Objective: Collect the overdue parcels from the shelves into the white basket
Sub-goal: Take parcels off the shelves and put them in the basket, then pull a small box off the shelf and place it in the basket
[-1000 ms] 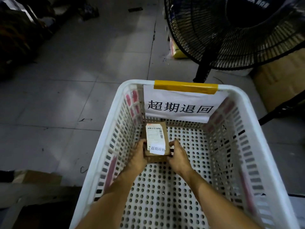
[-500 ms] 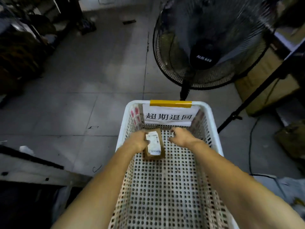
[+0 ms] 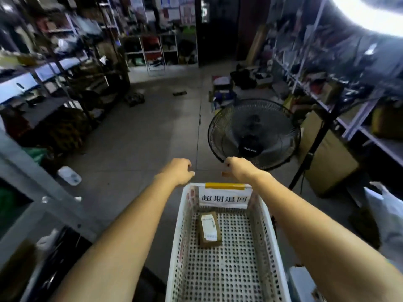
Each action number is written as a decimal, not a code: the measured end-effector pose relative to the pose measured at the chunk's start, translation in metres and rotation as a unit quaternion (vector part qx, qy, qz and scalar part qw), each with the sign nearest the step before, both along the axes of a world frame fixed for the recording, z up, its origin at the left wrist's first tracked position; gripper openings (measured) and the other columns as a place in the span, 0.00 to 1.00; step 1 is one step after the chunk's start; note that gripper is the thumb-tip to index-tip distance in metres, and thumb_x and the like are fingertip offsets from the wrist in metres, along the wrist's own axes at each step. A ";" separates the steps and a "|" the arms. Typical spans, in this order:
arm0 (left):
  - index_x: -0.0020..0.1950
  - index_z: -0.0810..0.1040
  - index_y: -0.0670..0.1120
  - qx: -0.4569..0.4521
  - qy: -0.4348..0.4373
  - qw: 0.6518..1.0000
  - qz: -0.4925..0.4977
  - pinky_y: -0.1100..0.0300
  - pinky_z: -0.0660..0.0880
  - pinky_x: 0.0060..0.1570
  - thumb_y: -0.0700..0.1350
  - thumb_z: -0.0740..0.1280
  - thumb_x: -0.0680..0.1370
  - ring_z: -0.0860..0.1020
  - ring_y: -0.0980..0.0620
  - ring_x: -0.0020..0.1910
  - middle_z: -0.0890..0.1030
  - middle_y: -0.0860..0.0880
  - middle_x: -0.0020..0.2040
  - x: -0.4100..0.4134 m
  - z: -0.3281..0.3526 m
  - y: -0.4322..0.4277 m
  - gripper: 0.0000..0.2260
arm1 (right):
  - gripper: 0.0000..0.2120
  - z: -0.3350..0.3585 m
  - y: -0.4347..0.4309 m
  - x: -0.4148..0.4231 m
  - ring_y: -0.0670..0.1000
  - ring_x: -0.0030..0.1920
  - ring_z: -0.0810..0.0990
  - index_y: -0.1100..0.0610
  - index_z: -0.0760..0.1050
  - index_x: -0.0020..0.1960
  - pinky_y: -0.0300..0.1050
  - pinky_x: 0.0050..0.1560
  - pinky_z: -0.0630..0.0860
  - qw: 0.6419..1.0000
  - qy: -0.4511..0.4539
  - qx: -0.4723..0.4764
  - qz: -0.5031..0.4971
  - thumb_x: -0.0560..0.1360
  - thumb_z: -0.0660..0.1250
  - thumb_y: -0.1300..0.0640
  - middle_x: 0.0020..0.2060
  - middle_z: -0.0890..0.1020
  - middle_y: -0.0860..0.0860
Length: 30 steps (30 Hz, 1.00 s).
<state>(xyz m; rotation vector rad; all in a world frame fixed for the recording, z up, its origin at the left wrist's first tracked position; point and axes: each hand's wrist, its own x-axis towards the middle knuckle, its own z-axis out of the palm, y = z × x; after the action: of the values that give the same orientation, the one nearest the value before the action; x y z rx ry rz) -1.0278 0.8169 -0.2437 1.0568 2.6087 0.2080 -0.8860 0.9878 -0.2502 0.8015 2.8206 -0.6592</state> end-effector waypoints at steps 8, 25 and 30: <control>0.70 0.73 0.54 0.031 0.069 0.997 0.004 0.52 0.75 0.59 0.57 0.66 0.79 0.77 0.43 0.62 0.76 0.47 0.68 0.007 0.117 -0.028 0.21 | 0.19 0.116 -0.027 0.019 0.60 0.56 0.78 0.55 0.75 0.61 0.45 0.46 0.69 0.997 0.039 0.060 -0.026 0.75 0.68 0.45 0.58 0.80 0.56; 0.71 0.72 0.55 0.011 0.111 0.988 0.108 0.52 0.76 0.57 0.58 0.64 0.79 0.77 0.45 0.60 0.76 0.48 0.67 0.115 0.179 -0.122 0.20 | 0.24 0.166 -0.112 0.070 0.58 0.60 0.77 0.57 0.73 0.65 0.45 0.49 0.71 0.991 0.053 0.088 0.084 0.76 0.67 0.44 0.62 0.78 0.54; 0.70 0.73 0.53 -0.007 0.080 0.983 0.163 0.51 0.75 0.60 0.58 0.65 0.79 0.76 0.44 0.63 0.76 0.48 0.67 0.180 0.146 -0.158 0.21 | 0.23 0.137 -0.137 0.113 0.60 0.60 0.77 0.59 0.75 0.65 0.49 0.58 0.75 0.989 0.033 0.058 0.135 0.75 0.69 0.47 0.61 0.79 0.57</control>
<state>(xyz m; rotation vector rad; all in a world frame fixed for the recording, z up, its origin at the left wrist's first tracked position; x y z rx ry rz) -0.8482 0.6592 -0.0977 0.6575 2.9143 0.1851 -0.7733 0.8510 -0.1134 0.4052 2.9724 -0.4926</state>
